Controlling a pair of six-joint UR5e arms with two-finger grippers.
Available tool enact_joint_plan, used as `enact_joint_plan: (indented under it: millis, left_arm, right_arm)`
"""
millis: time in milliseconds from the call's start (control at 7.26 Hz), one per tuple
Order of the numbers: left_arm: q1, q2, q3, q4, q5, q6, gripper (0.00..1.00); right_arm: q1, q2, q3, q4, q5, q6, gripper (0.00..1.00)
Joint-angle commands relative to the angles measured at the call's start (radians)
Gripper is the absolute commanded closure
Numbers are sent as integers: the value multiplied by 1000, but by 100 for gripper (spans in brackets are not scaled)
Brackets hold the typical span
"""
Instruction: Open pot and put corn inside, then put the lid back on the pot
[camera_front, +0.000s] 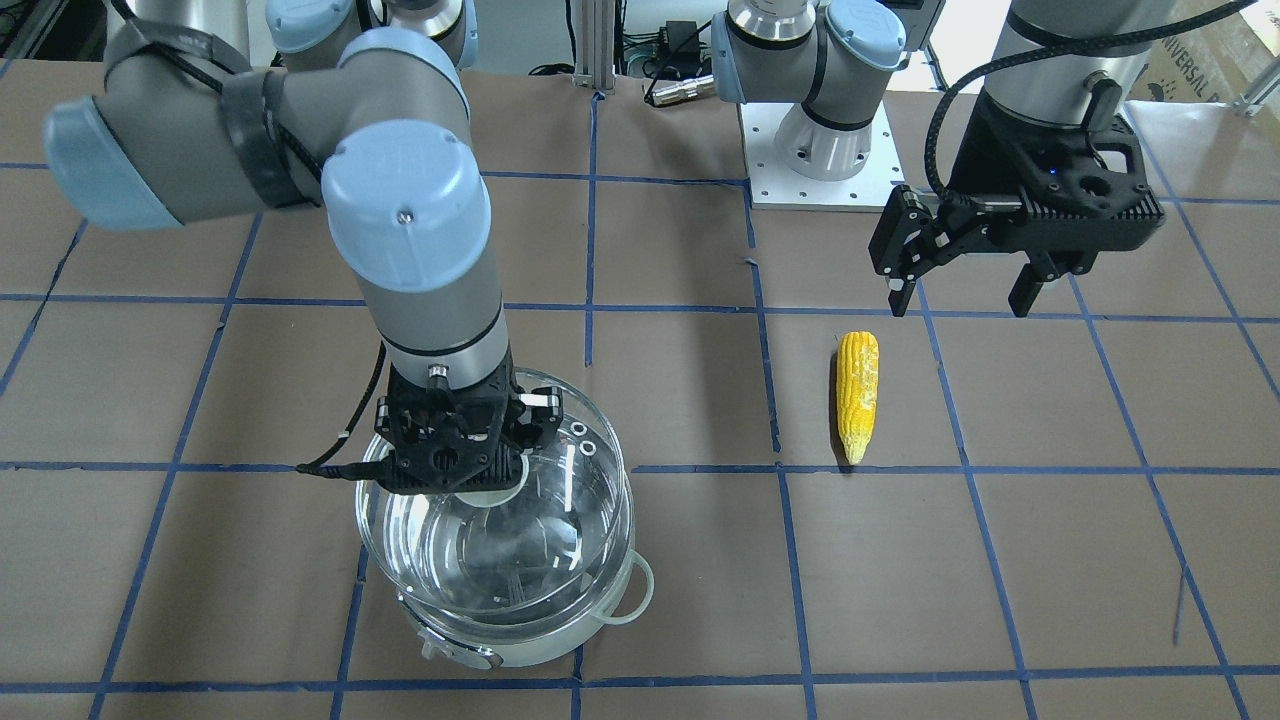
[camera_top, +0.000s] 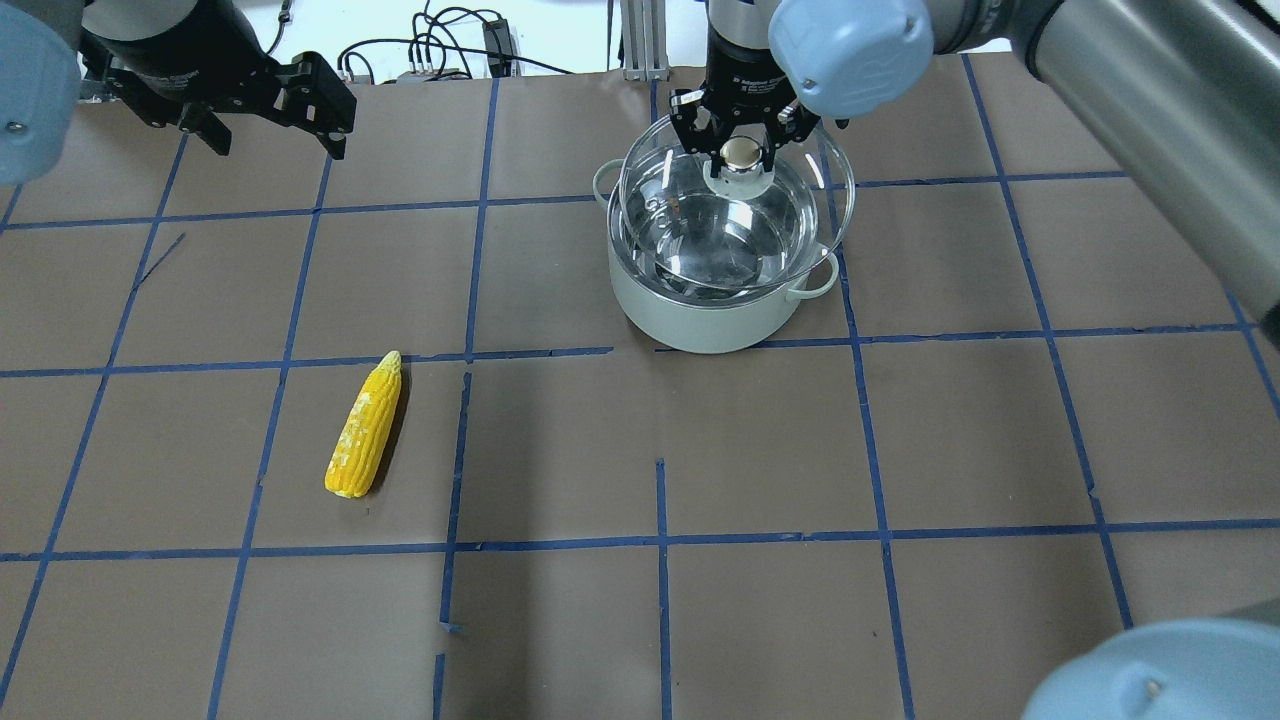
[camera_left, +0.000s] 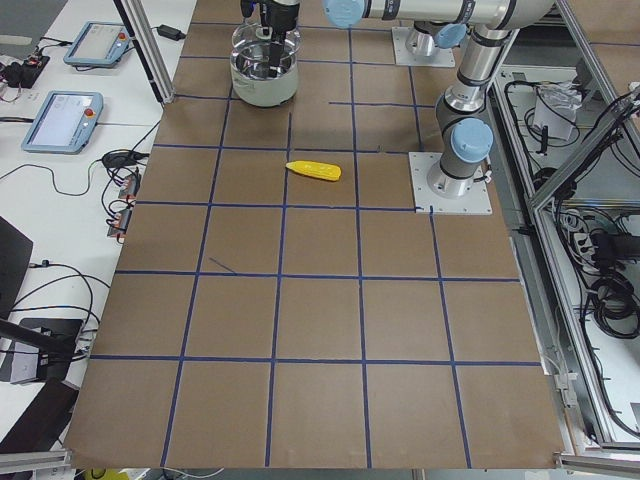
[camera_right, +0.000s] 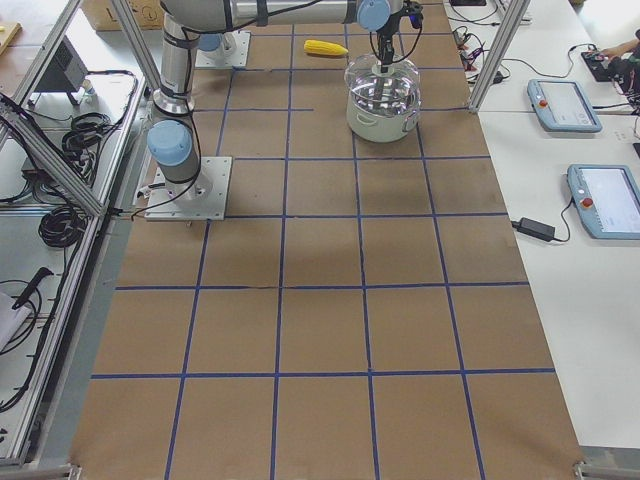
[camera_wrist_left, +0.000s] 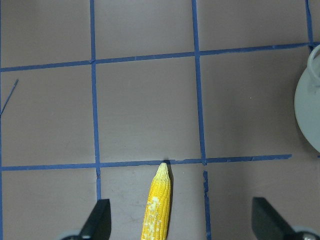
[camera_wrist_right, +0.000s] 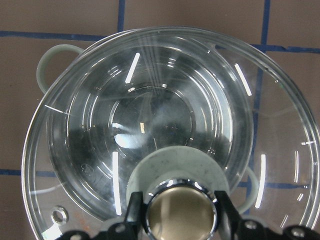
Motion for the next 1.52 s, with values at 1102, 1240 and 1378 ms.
enact_joint_plan:
  millis: [1102, 1240, 1378]
  left_arm:
    - [70, 0, -124, 54, -6, 103, 0]
    - [81, 0, -180, 130, -6, 124, 0]
    - [81, -5, -236, 212, -5, 123, 0]
  right_arm:
    - [-322, -371, 260, 195, 38, -230, 64]
    - [-321, -365, 258, 191, 44, -223, 64]
    - [-319, -362, 260, 162, 46, -223, 64]
